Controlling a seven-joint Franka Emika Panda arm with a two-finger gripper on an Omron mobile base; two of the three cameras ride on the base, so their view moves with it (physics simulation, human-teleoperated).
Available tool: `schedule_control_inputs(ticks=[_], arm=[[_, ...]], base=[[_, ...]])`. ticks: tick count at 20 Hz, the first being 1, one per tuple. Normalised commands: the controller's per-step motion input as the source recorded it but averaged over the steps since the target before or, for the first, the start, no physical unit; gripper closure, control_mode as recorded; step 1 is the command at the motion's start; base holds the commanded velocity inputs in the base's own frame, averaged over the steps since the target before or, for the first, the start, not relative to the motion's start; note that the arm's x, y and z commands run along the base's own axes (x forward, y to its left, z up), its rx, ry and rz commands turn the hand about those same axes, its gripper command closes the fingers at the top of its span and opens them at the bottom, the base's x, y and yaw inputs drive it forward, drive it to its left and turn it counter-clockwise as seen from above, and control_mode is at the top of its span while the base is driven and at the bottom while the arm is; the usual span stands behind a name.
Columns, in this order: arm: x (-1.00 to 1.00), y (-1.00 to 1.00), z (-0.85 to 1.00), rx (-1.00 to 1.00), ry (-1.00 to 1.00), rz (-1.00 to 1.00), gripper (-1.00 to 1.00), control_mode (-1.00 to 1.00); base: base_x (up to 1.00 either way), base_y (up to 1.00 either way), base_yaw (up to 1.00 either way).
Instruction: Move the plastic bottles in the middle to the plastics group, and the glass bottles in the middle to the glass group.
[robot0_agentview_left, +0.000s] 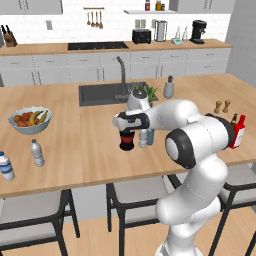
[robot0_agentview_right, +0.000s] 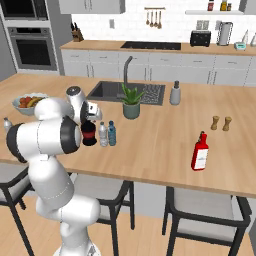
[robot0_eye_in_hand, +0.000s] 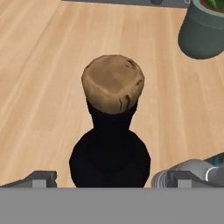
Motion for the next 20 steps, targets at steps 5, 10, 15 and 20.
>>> schedule_control_inputs(ticks=[5,10,15,20], arm=[[0.10,0.00,0.00,0.00,0.00,0.00,-1.00,-1.00],[0.12,0.00,0.00,0.00,0.00,0.00,-1.00,-1.00],[0.04,0.01,-0.01,0.00,0.00,0.00,-1.00,-1.00],[0.03,0.01,-0.02,0.00,-0.02,0.00,-1.00,-1.00]], base=[[0.00,0.00,0.00],[0.00,0.00,0.00],[0.00,0.00,0.00],[0.00,0.00,0.00]])
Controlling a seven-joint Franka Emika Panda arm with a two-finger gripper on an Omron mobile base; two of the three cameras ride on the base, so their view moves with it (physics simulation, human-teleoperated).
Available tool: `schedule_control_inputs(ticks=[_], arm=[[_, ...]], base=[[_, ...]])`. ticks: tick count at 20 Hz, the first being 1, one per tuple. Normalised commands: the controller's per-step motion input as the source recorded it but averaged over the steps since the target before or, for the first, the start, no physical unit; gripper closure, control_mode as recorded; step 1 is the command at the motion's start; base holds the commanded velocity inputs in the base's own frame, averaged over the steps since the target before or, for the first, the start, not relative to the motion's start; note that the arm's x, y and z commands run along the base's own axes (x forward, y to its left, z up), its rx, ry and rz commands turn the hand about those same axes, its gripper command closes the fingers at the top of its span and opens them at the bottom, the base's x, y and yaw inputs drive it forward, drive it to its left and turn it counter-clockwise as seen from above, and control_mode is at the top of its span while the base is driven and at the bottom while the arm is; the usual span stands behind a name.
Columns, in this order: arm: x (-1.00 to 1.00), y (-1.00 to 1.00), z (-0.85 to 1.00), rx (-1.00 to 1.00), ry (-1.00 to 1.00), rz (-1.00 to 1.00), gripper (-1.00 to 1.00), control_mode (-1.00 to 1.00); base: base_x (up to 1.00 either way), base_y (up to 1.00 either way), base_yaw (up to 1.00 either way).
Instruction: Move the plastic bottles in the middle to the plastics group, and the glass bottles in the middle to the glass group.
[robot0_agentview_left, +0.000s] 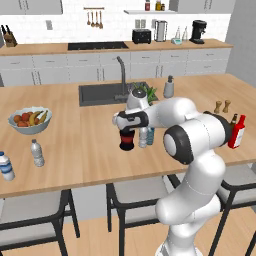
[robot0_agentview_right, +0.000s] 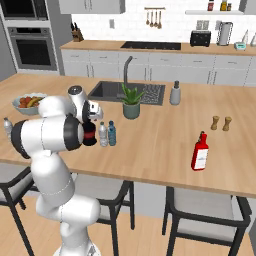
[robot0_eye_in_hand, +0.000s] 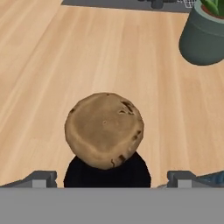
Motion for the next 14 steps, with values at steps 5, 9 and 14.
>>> schedule_control_inputs(ticks=[5,9,14], arm=[[0.06,0.04,-0.04,0.00,-0.01,0.00,-1.00,-1.00],[0.11,0.07,-0.09,0.00,-0.02,0.00,-1.00,-1.00],[0.04,0.05,-0.01,0.00,-0.02,0.00,1.00,-1.00]], base=[[0.00,0.00,0.00],[0.00,0.00,0.00],[0.00,0.00,0.00]])
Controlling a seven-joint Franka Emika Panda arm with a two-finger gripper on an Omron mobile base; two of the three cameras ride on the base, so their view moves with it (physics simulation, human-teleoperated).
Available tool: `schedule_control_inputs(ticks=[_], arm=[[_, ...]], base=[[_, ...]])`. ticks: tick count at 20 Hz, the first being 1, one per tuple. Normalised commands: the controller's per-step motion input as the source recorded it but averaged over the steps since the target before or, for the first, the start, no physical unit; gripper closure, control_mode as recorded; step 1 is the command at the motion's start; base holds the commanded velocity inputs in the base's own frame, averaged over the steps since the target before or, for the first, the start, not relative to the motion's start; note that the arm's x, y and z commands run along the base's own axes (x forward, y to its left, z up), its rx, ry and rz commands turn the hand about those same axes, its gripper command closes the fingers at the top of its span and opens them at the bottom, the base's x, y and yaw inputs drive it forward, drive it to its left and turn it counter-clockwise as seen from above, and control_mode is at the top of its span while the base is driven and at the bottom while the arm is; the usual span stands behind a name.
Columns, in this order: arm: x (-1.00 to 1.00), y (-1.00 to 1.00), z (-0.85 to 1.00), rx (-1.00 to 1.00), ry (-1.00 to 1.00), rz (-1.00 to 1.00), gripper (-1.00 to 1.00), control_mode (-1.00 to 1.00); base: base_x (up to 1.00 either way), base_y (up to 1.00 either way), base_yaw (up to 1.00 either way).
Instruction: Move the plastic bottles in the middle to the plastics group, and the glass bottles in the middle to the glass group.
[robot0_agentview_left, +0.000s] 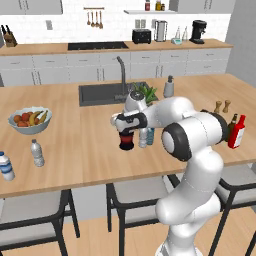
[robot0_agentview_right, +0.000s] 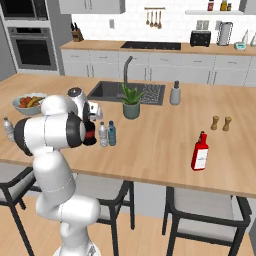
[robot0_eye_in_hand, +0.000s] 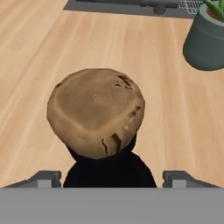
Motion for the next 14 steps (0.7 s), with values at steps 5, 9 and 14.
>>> schedule_control_inputs(ticks=[5,9,14], arm=[[0.00,0.00,0.00,0.00,0.00,0.00,1.00,-1.00],[-0.46,0.00,0.05,0.00,-0.04,0.00,1.00,-1.00],[-0.91,0.00,0.30,0.00,-0.05,0.04,1.00,-1.00]], base=[[0.00,0.00,0.00],[0.00,0.00,0.00],[0.00,0.00,0.00]])
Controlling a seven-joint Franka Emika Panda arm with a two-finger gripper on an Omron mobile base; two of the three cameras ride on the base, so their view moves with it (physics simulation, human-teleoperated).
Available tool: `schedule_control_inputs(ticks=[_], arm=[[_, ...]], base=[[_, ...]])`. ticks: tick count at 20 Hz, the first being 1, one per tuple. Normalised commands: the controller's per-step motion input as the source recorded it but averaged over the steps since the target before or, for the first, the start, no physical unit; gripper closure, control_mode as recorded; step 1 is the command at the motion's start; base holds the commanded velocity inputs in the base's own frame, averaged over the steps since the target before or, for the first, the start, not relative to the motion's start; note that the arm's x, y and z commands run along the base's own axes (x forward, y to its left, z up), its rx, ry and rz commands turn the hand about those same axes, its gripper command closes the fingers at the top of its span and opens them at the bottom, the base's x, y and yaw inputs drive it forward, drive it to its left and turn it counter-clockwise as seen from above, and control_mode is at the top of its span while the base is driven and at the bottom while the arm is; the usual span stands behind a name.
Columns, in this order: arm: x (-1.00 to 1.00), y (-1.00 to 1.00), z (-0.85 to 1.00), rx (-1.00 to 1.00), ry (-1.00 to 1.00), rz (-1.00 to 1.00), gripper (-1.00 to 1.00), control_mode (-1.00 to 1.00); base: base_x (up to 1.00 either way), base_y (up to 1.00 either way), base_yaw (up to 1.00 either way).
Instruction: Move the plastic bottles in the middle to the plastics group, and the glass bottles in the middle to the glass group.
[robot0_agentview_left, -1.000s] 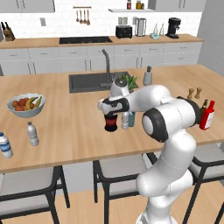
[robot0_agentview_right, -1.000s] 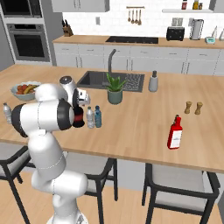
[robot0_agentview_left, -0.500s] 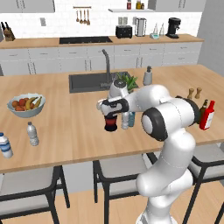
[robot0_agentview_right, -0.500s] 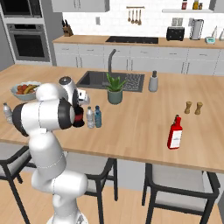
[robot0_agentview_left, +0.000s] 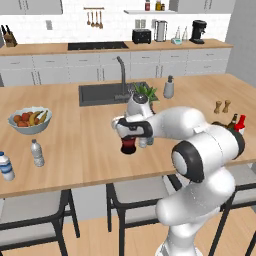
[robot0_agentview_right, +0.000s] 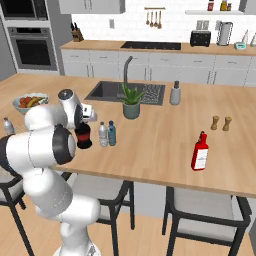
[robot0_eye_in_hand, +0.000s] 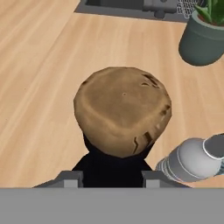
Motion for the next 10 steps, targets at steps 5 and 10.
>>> schedule_control_inputs(ticks=[5,10], arm=[[-1.00,-0.03,0.21,0.00,0.00,0.06,1.00,-1.00],[-0.68,-0.25,0.23,-0.05,0.05,0.01,1.00,-1.00]], base=[[0.00,0.00,0.00],[0.00,0.00,0.00]])
